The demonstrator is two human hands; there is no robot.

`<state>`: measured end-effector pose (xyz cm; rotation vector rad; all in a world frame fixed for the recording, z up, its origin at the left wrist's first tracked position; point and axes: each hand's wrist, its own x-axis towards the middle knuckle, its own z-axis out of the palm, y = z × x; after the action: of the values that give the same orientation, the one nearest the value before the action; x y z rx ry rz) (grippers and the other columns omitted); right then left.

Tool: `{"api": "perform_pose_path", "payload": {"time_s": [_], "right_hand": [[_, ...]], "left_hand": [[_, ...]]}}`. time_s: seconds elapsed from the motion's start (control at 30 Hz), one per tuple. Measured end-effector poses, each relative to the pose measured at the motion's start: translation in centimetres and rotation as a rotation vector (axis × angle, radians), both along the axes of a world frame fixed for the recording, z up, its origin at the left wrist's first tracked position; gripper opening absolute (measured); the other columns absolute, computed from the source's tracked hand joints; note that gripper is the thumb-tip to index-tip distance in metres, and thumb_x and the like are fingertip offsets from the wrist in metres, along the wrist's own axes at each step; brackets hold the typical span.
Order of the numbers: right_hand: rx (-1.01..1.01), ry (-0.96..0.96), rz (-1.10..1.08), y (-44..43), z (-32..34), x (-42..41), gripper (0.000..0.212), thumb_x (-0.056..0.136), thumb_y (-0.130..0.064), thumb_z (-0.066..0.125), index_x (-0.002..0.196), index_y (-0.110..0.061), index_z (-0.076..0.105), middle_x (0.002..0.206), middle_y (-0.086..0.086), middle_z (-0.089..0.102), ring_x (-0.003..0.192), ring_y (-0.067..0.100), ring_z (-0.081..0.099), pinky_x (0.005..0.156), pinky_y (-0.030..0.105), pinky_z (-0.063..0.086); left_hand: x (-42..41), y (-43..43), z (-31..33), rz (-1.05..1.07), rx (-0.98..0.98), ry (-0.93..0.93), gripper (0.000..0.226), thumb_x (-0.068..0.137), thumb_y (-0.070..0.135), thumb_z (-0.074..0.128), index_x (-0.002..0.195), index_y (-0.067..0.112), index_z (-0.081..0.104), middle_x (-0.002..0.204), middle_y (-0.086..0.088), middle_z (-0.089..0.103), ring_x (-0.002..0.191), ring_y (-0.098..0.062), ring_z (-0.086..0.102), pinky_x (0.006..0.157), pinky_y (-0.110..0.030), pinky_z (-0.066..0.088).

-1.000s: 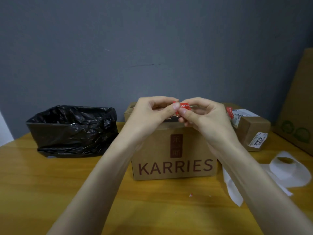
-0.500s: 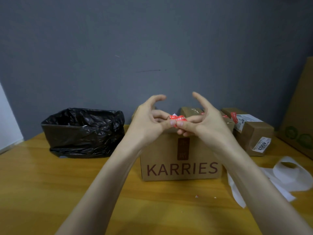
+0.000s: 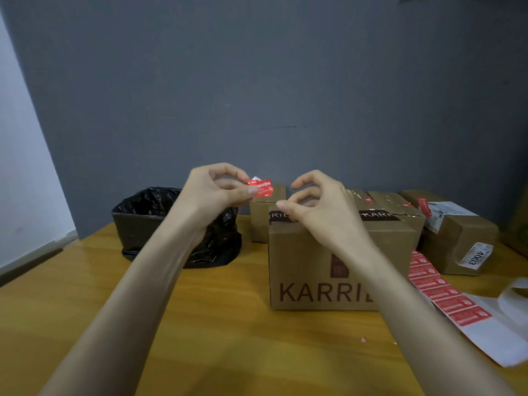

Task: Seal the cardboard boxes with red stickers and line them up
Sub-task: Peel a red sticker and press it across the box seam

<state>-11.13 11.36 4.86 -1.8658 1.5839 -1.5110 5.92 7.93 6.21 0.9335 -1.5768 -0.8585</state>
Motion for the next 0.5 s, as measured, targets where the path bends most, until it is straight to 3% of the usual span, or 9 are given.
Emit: {"api": "perform_pose_path", "payload": {"time_s": [0.13, 0.23, 0.37, 0.43, 0.5], "right_hand": [[-0.008, 0.016, 0.069, -1.7, 0.1, 3.1, 0.006, 0.082, -0.012, 0.066, 0.081, -0.016, 0.062, 0.070, -0.008, 0.061, 0.070, 0.014, 0.063, 0.075, 0.035, 0.055], [0.023, 0.042, 0.135, -3.5, 0.3, 6.1, 0.011, 0.083, -0.010, 0.061, 0.076, -0.017, 0.065, 0.070, -0.004, 0.064, 0.076, 0.018, 0.066, 0.078, 0.037, 0.055], [0.156, 0.130, 0.186, -6.2, -0.2, 9.3, 0.016, 0.087, -0.009, 0.053, 0.092, -0.011, 0.068, 0.092, 0.006, 0.068, 0.097, 0.024, 0.064, 0.083, 0.030, 0.050], [0.248, 0.148, 0.211, -7.5, -0.7, 10.4, 0.023, 0.089, -0.008, 0.052, 0.107, -0.009, 0.065, 0.111, 0.009, 0.065, 0.111, 0.024, 0.057, 0.093, 0.029, 0.045], [0.312, 0.113, 0.215, -8.4, -1.1, 11.1, 0.029, 0.090, -0.009, 0.051, 0.117, -0.008, 0.061, 0.123, 0.009, 0.060, 0.119, 0.022, 0.052, 0.100, 0.027, 0.040]], "left_hand": [[3.1, -2.7, -0.9, 0.174, 0.017, -0.012, 0.014, 0.075, 0.003, 0.074, 0.072, 0.013, 0.065, 0.057, 0.004, 0.066, 0.054, -0.007, 0.059, 0.057, -0.018, 0.048], [5.1, -4.7, -1.7, 0.296, 0.049, 0.041, 0.017, 0.074, 0.000, 0.074, 0.066, 0.013, 0.065, 0.058, 0.001, 0.064, 0.054, -0.010, 0.057, 0.059, -0.022, 0.049], [7.4, -7.3, -2.9, 0.413, 0.092, 0.051, 0.021, 0.076, -0.002, 0.073, 0.064, 0.012, 0.063, 0.045, 0.007, 0.061, 0.052, -0.012, 0.058, 0.061, -0.023, 0.052], [8.4, -8.4, -3.5, 0.449, 0.133, 0.062, 0.020, 0.077, -0.005, 0.070, 0.065, 0.009, 0.062, 0.059, -0.002, 0.065, 0.050, -0.007, 0.062, 0.054, -0.017, 0.054], [9.0, -9.3, -4.0, 0.492, 0.183, 0.076, 0.019, 0.079, -0.008, 0.067, 0.069, 0.007, 0.060, 0.074, -0.013, 0.065, 0.057, -0.012, 0.066, 0.053, -0.016, 0.054]]}}
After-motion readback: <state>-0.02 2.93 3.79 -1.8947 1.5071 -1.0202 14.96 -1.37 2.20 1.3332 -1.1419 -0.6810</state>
